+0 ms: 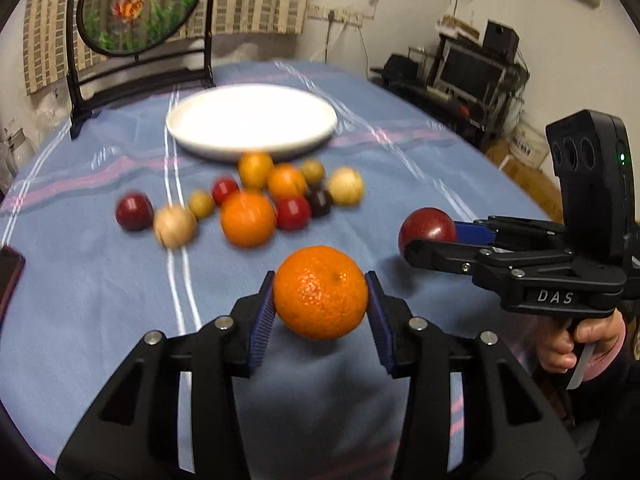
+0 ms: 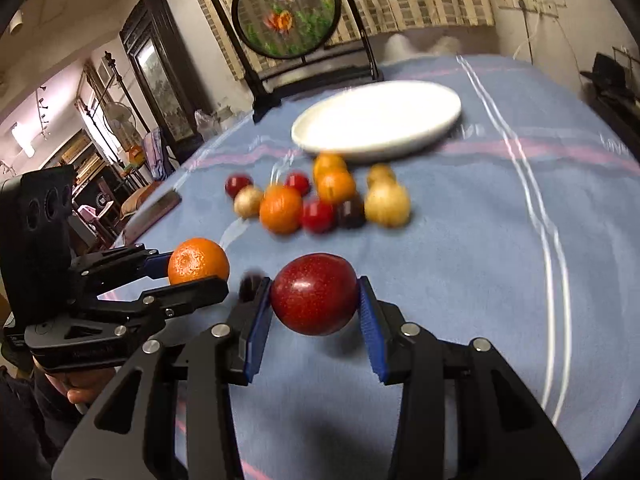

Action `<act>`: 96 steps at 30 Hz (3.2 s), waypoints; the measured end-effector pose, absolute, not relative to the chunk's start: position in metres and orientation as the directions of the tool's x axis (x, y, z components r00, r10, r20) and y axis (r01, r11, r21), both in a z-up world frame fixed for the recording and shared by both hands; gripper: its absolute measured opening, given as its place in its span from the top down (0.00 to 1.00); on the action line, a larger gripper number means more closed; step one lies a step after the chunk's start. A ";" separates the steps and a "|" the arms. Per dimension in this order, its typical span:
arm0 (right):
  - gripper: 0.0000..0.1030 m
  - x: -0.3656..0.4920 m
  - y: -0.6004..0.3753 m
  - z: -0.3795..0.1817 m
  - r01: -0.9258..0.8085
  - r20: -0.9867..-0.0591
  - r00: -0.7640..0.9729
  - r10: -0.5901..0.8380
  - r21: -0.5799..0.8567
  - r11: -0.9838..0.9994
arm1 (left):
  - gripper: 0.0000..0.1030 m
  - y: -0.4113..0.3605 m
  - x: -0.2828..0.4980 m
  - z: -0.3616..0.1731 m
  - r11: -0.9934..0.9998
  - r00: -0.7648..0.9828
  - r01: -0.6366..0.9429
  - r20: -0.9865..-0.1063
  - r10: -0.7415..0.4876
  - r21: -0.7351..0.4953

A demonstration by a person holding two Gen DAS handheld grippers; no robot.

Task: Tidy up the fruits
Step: 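Carry both fruits over the white plate and open both tools to release, then grasp the dark plum with the right tool while the left tool grasps the beige round fruit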

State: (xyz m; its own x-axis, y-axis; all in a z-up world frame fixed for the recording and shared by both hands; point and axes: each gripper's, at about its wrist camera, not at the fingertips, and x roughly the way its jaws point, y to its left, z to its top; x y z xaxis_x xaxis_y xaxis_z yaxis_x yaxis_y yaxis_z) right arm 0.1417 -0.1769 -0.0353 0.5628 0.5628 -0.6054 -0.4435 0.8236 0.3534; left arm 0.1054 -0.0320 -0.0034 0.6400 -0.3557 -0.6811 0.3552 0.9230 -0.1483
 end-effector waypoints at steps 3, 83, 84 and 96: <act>0.59 0.175 -0.170 -0.009 -0.445 -0.569 0.629 0.530 0.295 0.846 | 0.57 -0.025 0.136 0.016 0.922 0.667 0.349 -0.647 -0.370 -0.168; 0.71 0.146 -0.087 -0.066 -0.507 -0.744 0.494 0.449 0.174 0.844 | 0.58 0.046 0.181 -0.045 0.975 0.597 0.196 -0.776 -0.202 -0.103; 0.71 0.146 -0.088 -0.066 -0.506 -0.743 0.492 0.453 0.179 0.844 | 0.58 0.044 0.184 -0.044 0.976 0.600 0.200 -0.776 -0.195 -0.091; 0.71 0.146 -0.091 -0.064 -0.519 -0.728 0.486 0.484 0.205 0.830 | 0.58 0.031 0.211 -0.051 0.978 0.587 0.208 -0.798 -0.136 -0.014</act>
